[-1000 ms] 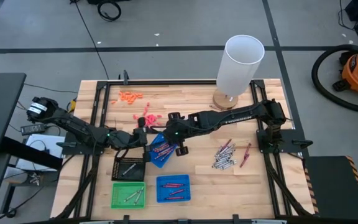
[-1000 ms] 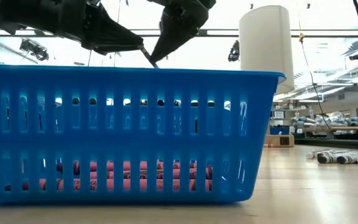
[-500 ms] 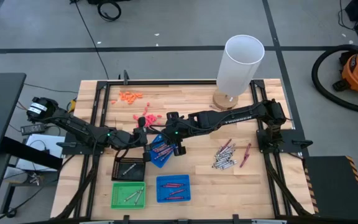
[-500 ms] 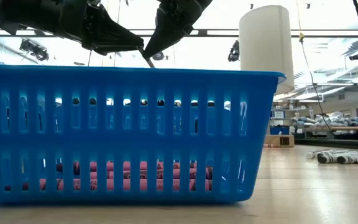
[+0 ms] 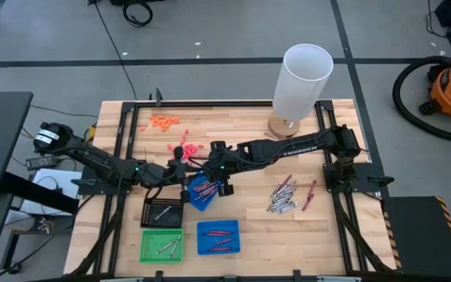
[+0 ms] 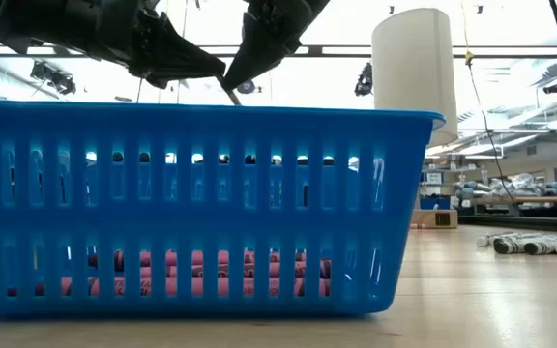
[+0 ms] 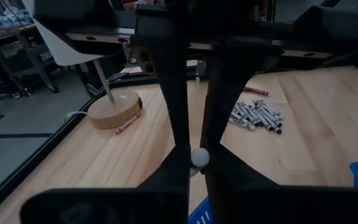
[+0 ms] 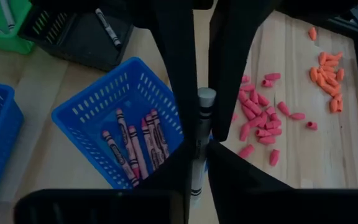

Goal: Sort crayons
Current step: Put the white crayon into the green bin

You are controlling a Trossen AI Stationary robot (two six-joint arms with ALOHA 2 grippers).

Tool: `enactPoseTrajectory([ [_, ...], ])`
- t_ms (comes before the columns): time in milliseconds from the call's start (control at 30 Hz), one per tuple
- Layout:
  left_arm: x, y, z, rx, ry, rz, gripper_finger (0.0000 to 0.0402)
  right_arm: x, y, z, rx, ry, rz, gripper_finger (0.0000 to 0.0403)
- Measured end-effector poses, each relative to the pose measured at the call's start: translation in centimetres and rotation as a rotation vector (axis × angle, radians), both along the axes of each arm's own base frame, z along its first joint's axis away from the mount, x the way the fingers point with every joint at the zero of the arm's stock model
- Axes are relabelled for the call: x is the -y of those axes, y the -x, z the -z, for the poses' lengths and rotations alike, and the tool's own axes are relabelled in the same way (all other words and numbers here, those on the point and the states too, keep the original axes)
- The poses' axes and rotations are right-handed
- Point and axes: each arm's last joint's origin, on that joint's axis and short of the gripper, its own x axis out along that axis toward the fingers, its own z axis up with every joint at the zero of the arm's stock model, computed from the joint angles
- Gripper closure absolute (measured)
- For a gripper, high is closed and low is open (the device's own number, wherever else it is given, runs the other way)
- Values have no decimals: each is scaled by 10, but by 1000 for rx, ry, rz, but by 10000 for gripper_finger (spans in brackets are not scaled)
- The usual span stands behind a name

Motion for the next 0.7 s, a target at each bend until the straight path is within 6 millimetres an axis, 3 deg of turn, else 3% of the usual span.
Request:
enactPoseTrajectory([
  [267,6,3,4,-37,6,22,358,-1,18,-2,-131,25,39,297],
  [700,31,26,-8,-33,51,119,361,0,61,-15,-317,158,335,293],
])
